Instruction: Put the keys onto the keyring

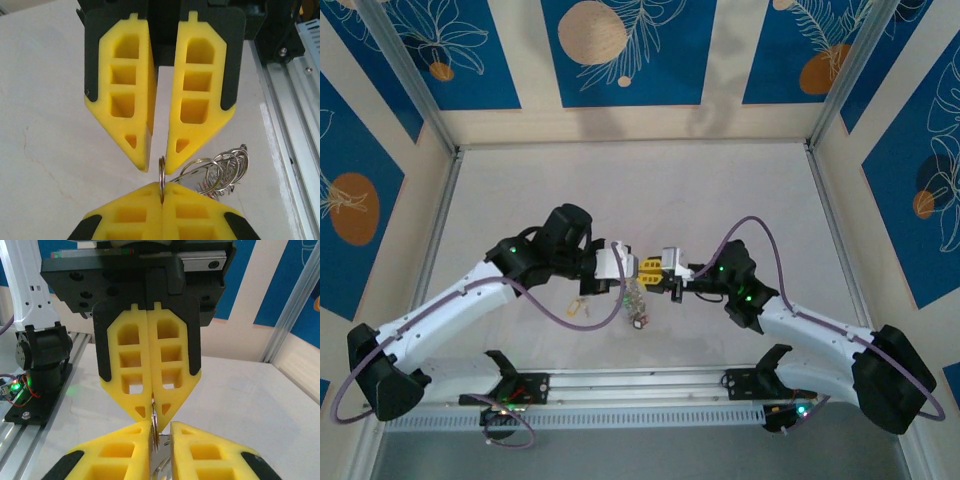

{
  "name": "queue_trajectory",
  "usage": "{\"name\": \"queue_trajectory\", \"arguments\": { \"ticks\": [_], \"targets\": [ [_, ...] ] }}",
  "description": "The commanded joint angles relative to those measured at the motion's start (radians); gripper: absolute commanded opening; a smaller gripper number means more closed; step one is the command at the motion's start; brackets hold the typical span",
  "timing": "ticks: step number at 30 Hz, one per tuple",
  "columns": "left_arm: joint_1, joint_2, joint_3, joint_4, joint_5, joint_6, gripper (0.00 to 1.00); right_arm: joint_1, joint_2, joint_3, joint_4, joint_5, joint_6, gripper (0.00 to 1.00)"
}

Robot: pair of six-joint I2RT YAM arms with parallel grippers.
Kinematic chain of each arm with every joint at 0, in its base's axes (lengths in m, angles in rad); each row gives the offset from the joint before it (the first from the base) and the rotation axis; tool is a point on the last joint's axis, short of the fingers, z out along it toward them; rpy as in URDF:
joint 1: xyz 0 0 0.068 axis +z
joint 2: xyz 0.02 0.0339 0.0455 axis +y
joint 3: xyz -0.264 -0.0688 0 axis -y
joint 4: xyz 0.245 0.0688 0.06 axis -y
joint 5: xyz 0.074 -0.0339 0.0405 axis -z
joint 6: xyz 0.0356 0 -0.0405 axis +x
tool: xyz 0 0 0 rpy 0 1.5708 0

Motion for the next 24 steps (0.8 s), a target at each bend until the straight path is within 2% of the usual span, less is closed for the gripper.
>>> {"name": "queue_trajectory", "arguments": {
  "ticks": [1, 9, 10, 12, 14, 16, 18, 24],
  "targets": [
    [-0.011, 0.0, 0.047, -0.042, -0.011, 0.035, 0.0, 0.013, 0.019, 0.041, -0.053, 0.025, -0.039, 0.17],
    [-0.011, 0.015, 0.071, -0.041, 0.017, 0.038, 0.0, 0.027, 0.067, 0.08, -0.111, 0.028, -0.044, 0.15],
    [-0.01, 0.021, 0.076, -0.046, 0.023, 0.04, 0.0, 0.028, 0.071, 0.086, -0.117, 0.029, -0.046, 0.13],
    [-0.01, 0.028, 0.078, -0.049, 0.034, 0.041, 0.0, 0.029, 0.078, 0.088, -0.115, 0.03, -0.046, 0.01],
    [-0.01, 0.026, 0.074, -0.044, 0.046, 0.039, 0.0, 0.029, 0.078, 0.085, -0.097, 0.017, -0.043, 0.0],
    [-0.01, 0.008, 0.052, -0.007, 0.063, 0.03, 0.16, 0.028, 0.075, 0.069, -0.053, 0.0, -0.032, 0.0],
    [-0.008, -0.031, 0.012, 0.034, 0.085, 0.035, 0.23, 0.023, 0.064, 0.038, 0.019, -0.012, -0.014, 0.0],
    [0.005, -0.139, -0.126, 0.136, 0.081, 0.054, 0.27, -0.019, 0.029, -0.062, 0.252, -0.052, 0.072, 0.0]
  ]
}}
